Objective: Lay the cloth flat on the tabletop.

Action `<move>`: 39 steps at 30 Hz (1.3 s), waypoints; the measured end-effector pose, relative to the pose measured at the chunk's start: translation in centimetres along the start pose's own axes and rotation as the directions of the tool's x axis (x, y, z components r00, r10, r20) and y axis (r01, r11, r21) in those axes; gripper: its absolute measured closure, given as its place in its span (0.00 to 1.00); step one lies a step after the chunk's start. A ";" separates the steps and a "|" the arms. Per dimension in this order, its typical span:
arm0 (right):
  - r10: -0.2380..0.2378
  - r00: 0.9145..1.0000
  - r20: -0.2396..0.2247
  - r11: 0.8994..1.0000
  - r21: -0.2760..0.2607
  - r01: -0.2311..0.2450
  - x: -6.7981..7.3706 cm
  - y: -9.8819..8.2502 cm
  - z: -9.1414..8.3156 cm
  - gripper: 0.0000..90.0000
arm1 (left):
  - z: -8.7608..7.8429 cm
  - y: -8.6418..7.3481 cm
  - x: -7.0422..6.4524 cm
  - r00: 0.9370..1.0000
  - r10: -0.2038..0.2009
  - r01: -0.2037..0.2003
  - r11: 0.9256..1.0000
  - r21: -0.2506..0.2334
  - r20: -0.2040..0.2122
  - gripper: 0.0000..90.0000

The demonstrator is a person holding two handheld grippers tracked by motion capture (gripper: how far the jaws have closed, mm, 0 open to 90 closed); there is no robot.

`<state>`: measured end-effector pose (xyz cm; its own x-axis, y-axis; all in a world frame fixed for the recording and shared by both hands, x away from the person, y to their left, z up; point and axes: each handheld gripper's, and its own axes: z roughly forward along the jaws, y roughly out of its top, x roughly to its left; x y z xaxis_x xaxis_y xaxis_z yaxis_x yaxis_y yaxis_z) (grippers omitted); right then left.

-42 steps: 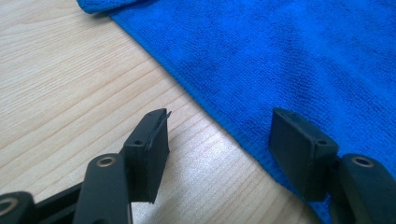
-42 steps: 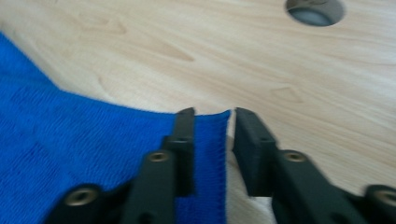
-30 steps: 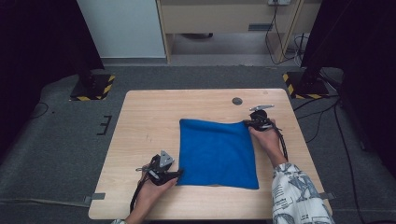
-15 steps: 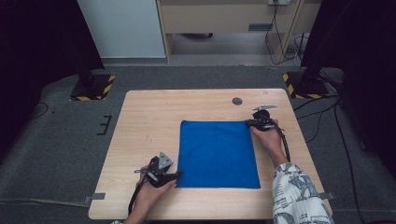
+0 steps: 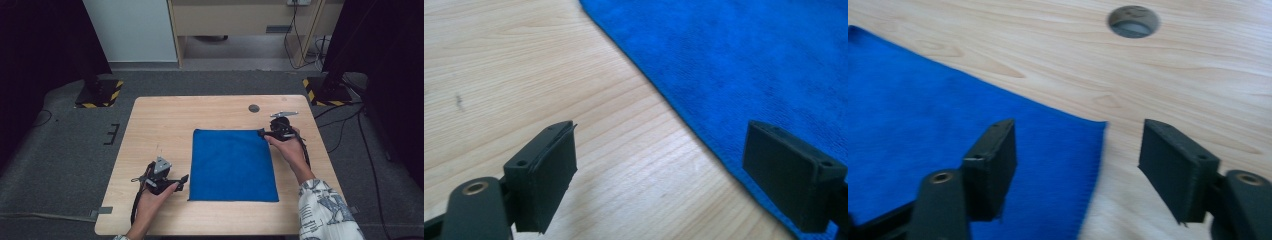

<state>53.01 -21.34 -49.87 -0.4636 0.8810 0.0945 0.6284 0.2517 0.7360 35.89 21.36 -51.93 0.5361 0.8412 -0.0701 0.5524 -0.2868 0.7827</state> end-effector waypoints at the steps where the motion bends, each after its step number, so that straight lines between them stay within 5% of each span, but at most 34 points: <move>1: -0.009 1.000 -0.014 1.000 0.003 0.009 0.5 0.1 -0.1 0.31 | 0.0 0.0 0.2 1.000 -0.002 0.002 1.000 0.001 0.002 0.13; 8: -0.074 0.993 -0.088 0.997 -0.003 0.074 4.4 -0.4 -0.4 0.22 | -0.2 0.1 1.0 1.000 -0.003 0.003 1.000 -0.002 0.010 0.09; 16: -0.151 0.975 -0.165 0.988 -0.012 0.151 8.7 -1.0 -0.8 0.17 | -0.2 0.2 1.1 1.000 0.015 -0.015 1.000 -0.006 0.021 0.09; 27: -0.243 0.925 -0.291 0.968 -0.007 0.252 14.4 -2.0 -1.2 0.22 | -0.3 0.6 1.1 0.998 0.051 -0.051 0.999 -0.005 0.027 0.09; 39: -0.318 0.871 -0.375 0.941 -0.010 0.339 19.9 -3.5 -2.0 0.33 | 0.1 1.7 1.9 0.998 0.067 -0.067 0.998 0.001 0.012 0.09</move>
<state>40.40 -5.49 -49.23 -0.8375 0.5373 0.0997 0.4280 0.5314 0.7311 37.90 22.40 -50.74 0.5795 0.8146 -0.0246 0.5159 -0.3433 0.7849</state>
